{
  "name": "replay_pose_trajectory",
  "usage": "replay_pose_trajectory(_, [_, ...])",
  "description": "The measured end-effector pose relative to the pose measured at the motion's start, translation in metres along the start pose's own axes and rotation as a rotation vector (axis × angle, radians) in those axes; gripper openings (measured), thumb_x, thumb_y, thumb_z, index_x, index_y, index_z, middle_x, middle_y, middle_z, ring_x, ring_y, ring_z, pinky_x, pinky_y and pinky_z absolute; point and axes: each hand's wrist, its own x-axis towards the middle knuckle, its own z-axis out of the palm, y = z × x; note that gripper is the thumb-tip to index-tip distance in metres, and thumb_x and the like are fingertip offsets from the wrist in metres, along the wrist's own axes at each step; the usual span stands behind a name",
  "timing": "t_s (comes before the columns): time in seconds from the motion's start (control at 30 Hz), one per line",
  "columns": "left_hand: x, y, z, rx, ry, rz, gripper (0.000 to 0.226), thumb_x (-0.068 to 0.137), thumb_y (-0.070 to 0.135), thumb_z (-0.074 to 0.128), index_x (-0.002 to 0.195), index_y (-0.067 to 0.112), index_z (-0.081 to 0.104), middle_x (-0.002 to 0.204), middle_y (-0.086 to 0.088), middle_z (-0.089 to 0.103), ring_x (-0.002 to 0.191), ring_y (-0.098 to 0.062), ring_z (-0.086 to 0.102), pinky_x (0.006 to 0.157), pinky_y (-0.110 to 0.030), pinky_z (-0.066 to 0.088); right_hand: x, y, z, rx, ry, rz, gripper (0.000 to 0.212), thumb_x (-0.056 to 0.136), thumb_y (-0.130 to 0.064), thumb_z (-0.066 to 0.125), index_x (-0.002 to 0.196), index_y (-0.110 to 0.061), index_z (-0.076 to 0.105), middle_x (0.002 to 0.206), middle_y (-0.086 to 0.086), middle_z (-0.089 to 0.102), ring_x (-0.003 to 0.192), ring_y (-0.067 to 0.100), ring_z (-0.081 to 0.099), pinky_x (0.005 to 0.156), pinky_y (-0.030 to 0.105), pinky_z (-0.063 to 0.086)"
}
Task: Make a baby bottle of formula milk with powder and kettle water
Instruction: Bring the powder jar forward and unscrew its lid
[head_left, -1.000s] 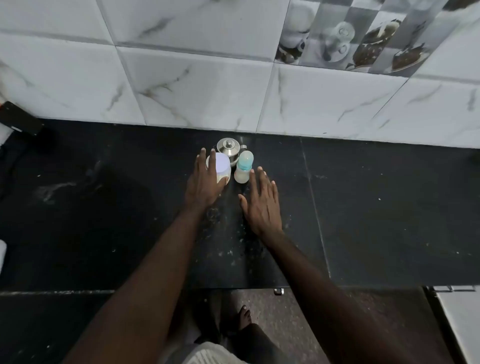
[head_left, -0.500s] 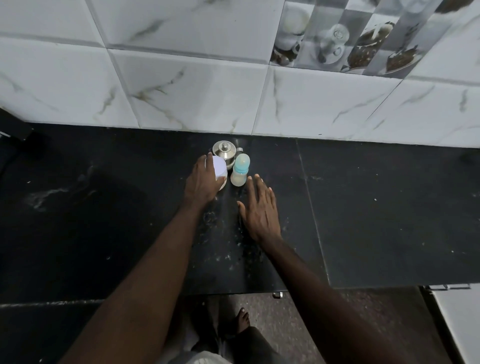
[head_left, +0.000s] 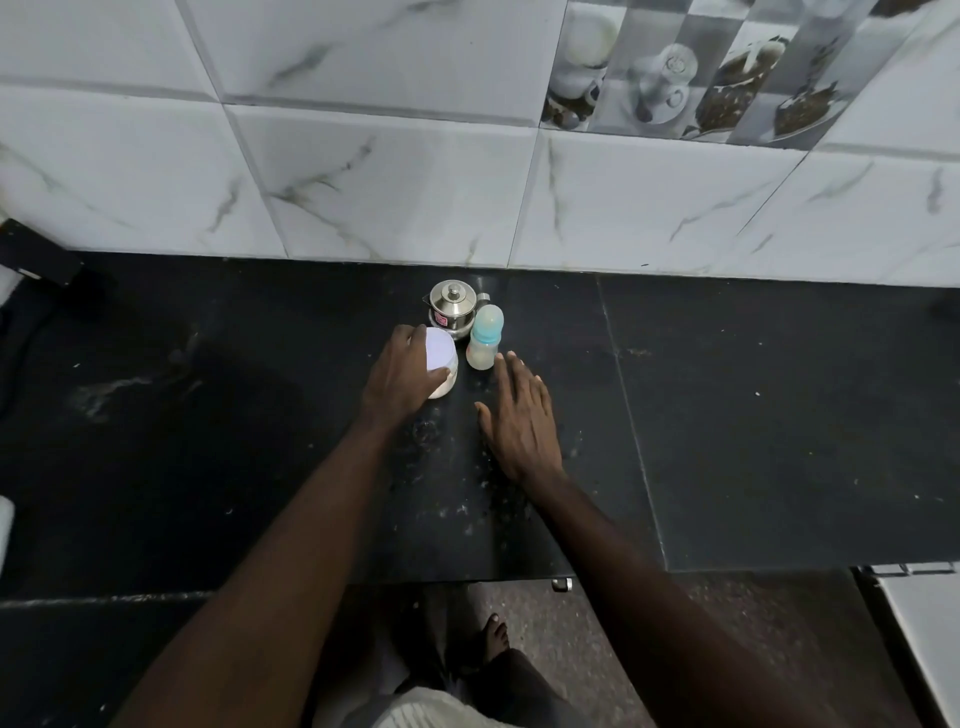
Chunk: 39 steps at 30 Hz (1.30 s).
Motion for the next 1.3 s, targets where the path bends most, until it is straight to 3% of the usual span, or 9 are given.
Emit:
replay_pose_trajectory(0.53, [-0.071,-0.005,0.01,-0.073,0.04,0.08,0.082,0.074,0.032,0.086,0.145,0.009,0.051,0.141,-0.009,0.053,0.126,-0.028,0.056,0.101,-0.038,0.049,-0.016,0.01,-0.002,0.042,-0.082,-0.022,0.073,0.101,-0.039,0.051,0.162,-0.013,0.019,0.166,0.011,0.026,0.152,0.025,0.027,0.125,0.046,0.025])
replay_pose_trajectory(0.73, [-0.092,-0.007,0.016,-0.103,0.02,0.084,0.084,0.074,0.033,0.087,0.147,0.011,0.05,0.144,-0.006,0.051,0.13,-0.025,0.053,0.105,-0.037,0.049,-0.025,0.006,-0.005,0.089,-0.123,-0.079,0.075,0.098,-0.03,0.054,0.162,-0.009,0.019,0.166,0.012,0.028,0.153,0.024,0.026,0.127,0.042,0.021])
replay_pose_trajectory(0.93, [-0.098,-0.008,0.018,-0.097,0.022,0.086,0.085,0.074,0.034,0.087,0.147,0.011,0.05,0.144,-0.007,0.051,0.131,-0.026,0.053,0.107,-0.04,0.05,-0.03,0.002,-0.008,0.237,-0.277,-0.158,0.092,0.086,-0.023,0.066,0.163,-0.014,0.015,0.166,0.008,0.028,0.15,0.023,0.029,0.124,0.042,0.027])
replay_pose_trajectory(1.17, [-0.1,-0.007,0.018,-0.088,-0.01,0.09,0.086,0.075,0.036,0.086,0.149,0.013,0.047,0.147,-0.006,0.049,0.134,-0.025,0.051,0.109,-0.038,0.048,-0.031,-0.007,-0.01,0.383,-0.426,-0.11,0.113,0.085,-0.031,0.081,0.164,-0.022,0.0,0.169,0.001,0.022,0.151,0.019,0.028,0.115,0.018,0.014])
replay_pose_trajectory(1.3, [-0.099,-0.006,0.016,-0.066,-0.027,0.094,0.086,0.076,0.034,0.084,0.149,0.014,0.045,0.148,-0.006,0.048,0.135,-0.024,0.049,0.109,-0.037,0.046,-0.026,-0.016,-0.009,0.489,-0.459,-0.032,0.125,0.079,-0.028,0.087,0.164,-0.019,-0.005,0.169,-0.002,0.021,0.152,0.02,0.028,0.114,0.018,0.018])
